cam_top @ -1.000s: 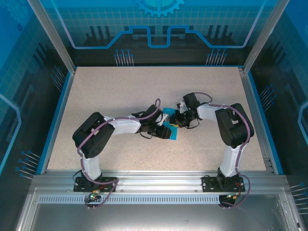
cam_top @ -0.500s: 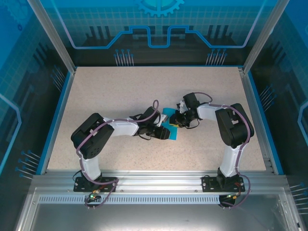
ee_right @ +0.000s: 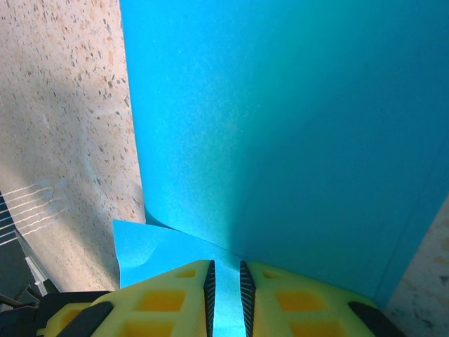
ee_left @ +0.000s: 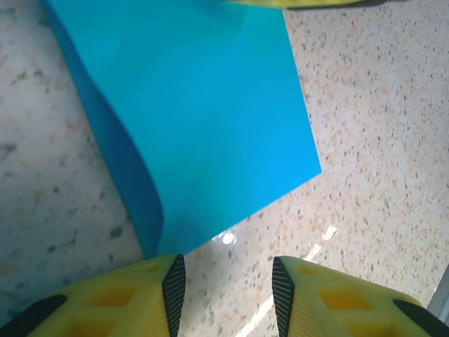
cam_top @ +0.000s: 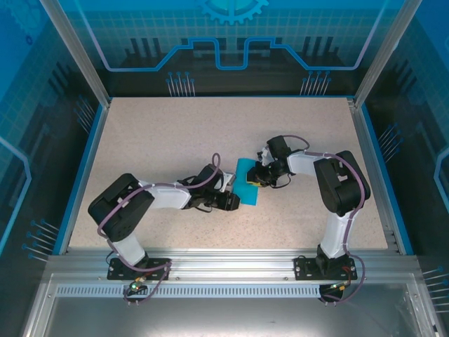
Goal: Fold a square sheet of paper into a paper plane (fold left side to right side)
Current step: Fold the triangle a second time at the center of the table.
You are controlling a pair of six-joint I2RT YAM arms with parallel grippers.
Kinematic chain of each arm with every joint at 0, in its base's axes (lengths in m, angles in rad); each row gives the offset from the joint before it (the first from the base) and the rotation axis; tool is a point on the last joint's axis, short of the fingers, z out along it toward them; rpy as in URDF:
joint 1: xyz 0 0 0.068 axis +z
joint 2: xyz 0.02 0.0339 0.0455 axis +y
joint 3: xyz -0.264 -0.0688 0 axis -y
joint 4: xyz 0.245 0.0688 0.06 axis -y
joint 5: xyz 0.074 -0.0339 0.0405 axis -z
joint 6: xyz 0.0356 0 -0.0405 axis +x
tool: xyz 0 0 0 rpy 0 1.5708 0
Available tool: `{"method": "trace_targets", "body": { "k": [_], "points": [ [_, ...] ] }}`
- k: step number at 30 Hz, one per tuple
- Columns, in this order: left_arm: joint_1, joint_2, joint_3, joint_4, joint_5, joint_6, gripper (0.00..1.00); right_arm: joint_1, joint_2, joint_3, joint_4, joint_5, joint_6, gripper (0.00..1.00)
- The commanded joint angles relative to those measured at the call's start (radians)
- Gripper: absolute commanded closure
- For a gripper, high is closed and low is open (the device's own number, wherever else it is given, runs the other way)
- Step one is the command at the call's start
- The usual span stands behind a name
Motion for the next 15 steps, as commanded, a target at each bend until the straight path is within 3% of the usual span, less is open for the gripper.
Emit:
{"method": "trace_targets", "body": {
  "k": [1,8,15],
  "points": [
    [0.002,-0.033,-0.053,-0.121,0.008,-0.035,0.58,-0.015,0.028,0.001,-0.073,0.068,-0.022,0.79],
    [0.099,-0.169,0.016,-0.177,0.043,-0.022,0.53,-0.015,0.017,-0.002,-0.070,0.065,-0.022,0.79],
    [0.099,-0.009,0.171,-0.145,0.187,0.001,0.52,-0.015,0.015,-0.003,-0.071,0.063,-0.020,0.79]
  ]
}}
